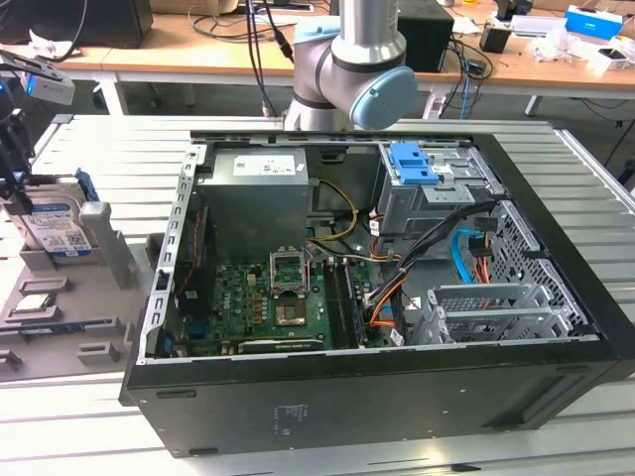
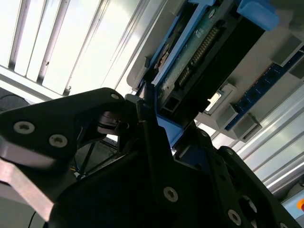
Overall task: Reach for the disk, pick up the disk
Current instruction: 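Pick up the disk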
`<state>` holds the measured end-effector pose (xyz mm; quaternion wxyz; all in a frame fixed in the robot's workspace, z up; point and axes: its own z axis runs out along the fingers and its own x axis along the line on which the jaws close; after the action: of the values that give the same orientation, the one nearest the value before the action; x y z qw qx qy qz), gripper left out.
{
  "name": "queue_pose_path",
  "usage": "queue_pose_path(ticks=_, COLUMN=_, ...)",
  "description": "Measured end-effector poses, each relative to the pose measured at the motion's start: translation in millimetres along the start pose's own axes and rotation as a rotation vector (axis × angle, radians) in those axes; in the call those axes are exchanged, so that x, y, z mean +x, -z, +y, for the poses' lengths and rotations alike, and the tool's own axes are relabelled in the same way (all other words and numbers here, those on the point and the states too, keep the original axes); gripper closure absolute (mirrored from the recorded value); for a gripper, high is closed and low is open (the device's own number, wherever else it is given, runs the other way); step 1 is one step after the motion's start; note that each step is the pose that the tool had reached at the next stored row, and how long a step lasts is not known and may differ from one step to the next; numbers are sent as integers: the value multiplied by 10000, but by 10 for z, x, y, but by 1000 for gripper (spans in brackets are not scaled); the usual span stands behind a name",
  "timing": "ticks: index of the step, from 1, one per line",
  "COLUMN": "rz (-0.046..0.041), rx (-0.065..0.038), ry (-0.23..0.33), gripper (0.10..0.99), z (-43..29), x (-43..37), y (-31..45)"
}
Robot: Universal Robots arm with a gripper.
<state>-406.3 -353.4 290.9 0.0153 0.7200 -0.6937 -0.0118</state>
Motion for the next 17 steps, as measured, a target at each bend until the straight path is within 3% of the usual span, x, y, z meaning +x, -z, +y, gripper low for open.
queue_pose_path(ticks=8, rz=0, rx=1, ry=0, gripper=718, z=-12, x=0, y=30)
queue_pose_path(ticks=11, rz=0, rx=1, ry=0, gripper=718, z=-13, x=0, y=83)
queue_pose_path(ticks=17, rz=1, rx=0, ry=0, gripper=718, z=-16, x=2, y=266)
